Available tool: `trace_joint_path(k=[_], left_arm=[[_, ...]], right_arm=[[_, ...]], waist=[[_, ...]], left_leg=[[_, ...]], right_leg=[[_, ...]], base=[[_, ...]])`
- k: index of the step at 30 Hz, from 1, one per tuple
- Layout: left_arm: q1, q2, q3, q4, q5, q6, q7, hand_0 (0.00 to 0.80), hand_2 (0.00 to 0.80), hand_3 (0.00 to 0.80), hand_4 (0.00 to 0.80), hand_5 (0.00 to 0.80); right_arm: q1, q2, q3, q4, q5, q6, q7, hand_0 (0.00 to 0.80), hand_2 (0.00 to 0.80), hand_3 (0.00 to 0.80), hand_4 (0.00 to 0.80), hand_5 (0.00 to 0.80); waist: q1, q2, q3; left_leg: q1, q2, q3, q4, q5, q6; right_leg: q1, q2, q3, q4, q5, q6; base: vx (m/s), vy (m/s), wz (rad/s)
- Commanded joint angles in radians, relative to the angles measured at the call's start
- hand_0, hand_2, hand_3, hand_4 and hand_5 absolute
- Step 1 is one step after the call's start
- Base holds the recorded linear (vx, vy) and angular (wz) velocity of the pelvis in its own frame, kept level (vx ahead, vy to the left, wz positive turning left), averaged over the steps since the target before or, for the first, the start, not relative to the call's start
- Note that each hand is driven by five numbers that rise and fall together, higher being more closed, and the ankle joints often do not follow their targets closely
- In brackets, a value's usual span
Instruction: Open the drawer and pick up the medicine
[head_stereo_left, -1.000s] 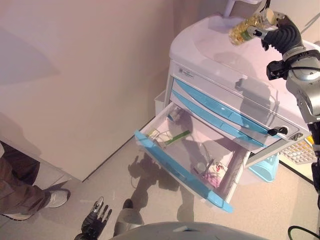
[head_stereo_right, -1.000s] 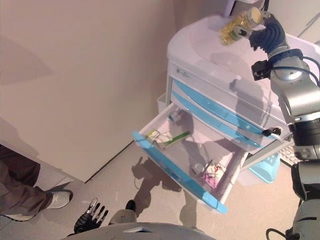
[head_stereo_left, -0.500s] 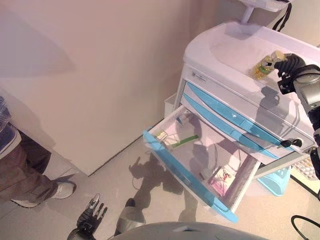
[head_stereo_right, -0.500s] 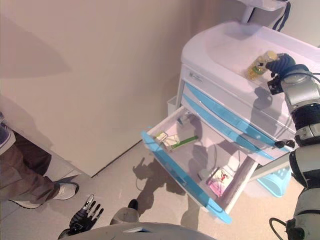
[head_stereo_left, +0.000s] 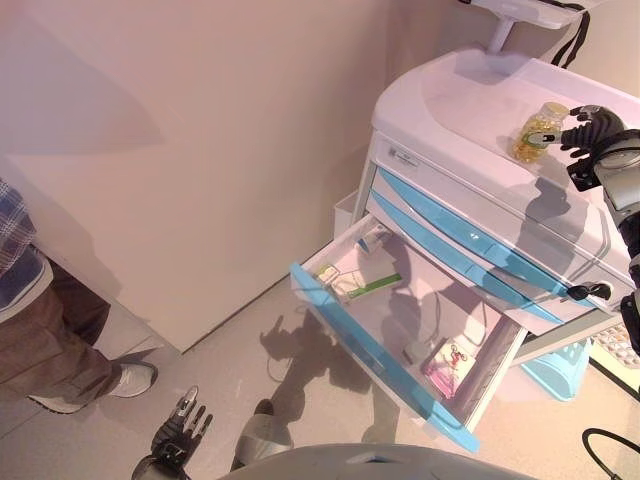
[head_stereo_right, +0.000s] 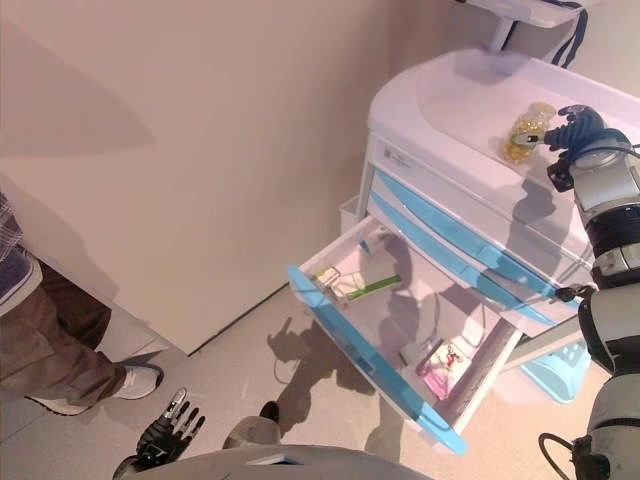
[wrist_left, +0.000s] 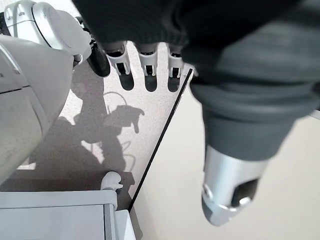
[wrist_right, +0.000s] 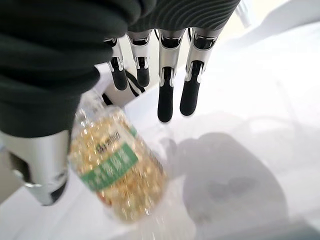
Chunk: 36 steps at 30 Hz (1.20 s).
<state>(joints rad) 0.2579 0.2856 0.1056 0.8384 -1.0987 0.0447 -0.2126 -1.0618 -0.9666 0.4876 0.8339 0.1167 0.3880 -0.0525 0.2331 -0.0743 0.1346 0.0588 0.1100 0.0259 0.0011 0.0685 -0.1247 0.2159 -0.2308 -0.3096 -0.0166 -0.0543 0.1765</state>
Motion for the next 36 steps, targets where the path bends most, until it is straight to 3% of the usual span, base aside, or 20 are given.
trace_joint_path(k=[1, 13, 20, 22, 27, 31, 36], left_arm=[[-0.001, 0.031, -0.032, -0.009, 0.019, 0.000, -0.032, 0.000, 0.000, 0.000, 0.000, 0.000], [0.016, 0.023, -0.029, -0.020, 0.047, -0.022, -0.068, 0.000, 0.000, 0.000, 0.000, 0.000], [0.029, 0.022, -0.059, -0.087, 0.185, -0.110, -0.115, 0.000, 0.000, 0.000, 0.000, 0.000], [0.023, 0.030, -0.073, -0.115, 0.226, -0.144, -0.117, 0.000, 0.000, 0.000, 0.000, 0.000], [-0.019, 0.078, -0.133, -0.180, 0.394, -0.218, -0.096, 0.000, 0.000, 0.000, 0.000, 0.000], [-0.060, 0.101, -0.161, -0.242, 0.415, -0.188, -0.112, 0.000, 0.000, 0.000, 0.000, 0.000], [-0.115, 0.157, -0.213, -0.240, 0.624, -0.194, -0.130, 0.000, 0.000, 0.000, 0.000, 0.000]], right_arm=[[-0.108, -0.097, 0.059, -0.093, -0.019, -0.069, -0.090, 0.000, 0.000, 0.000, 0.000, 0.000], [-0.117, -0.160, -0.023, -0.332, -0.007, -0.118, -0.248, 0.000, 0.000, 0.000, 0.000, 0.000], [0.057, -0.159, -0.245, -0.777, -0.079, -0.149, -0.307, 0.000, 0.000, 0.000, 0.000, 0.000], [0.148, -0.153, -0.310, -0.935, -0.066, -0.182, -0.251, 0.000, 0.000, 0.000, 0.000, 0.000], [0.342, -0.097, -0.353, -1.187, 0.004, -0.270, -0.090, 0.000, 0.000, 0.000, 0.000, 0.000], [0.531, 0.002, -0.337, -1.314, 0.079, -0.339, 0.129, 0.000, 0.000, 0.000, 0.000, 0.000], [0.689, 0.092, -0.272, -1.402, 0.320, -0.348, 0.409, 0.000, 0.000, 0.000, 0.000, 0.000]], waist=[[0.023, 0.018, -0.018], [-0.007, 0.012, -0.035], [-0.061, 0.020, -0.051], [-0.082, 0.023, -0.059], [-0.124, 0.032, -0.069], [-0.158, 0.043, -0.069], [-0.200, 0.053, -0.064]], left_leg=[[0.039, 0.024, -0.010, 0.030, -0.078, 0.044], [0.042, 0.023, 0.017, 0.036, -0.085, 0.049], [0.040, 0.024, 0.055, 0.033, -0.094, 0.050], [0.040, 0.026, 0.069, 0.026, -0.092, 0.049], [0.041, 0.030, 0.106, 0.014, -0.087, 0.044], [0.048, 0.033, 0.128, 0.001, -0.085, 0.043], [0.057, 0.041, 0.170, 0.002, -0.083, 0.038]], right_leg=[[-0.094, -0.017, -0.034, 0.076, 0.059, -0.044], [-0.101, -0.013, -0.009, 0.063, 0.068, -0.041], [-0.120, -0.008, 0.023, 0.055, 0.073, -0.031], [-0.130, -0.005, 0.037, 0.054, 0.075, -0.029], [-0.149, 0.002, 0.064, 0.052, 0.078, -0.026], [-0.157, 0.006, 0.083, 0.049, 0.082, -0.025], [-0.163, 0.009, 0.105, 0.040, 0.091, -0.021]], base=[[0.000, 0.000, 0.00], [-0.010, -0.002, -0.04], [-0.056, -0.009, -0.15], [-0.070, -0.004, -0.22], [-0.071, -0.003, -0.19], [-0.064, 0.003, -0.23], [-0.041, 0.009, -0.21]])
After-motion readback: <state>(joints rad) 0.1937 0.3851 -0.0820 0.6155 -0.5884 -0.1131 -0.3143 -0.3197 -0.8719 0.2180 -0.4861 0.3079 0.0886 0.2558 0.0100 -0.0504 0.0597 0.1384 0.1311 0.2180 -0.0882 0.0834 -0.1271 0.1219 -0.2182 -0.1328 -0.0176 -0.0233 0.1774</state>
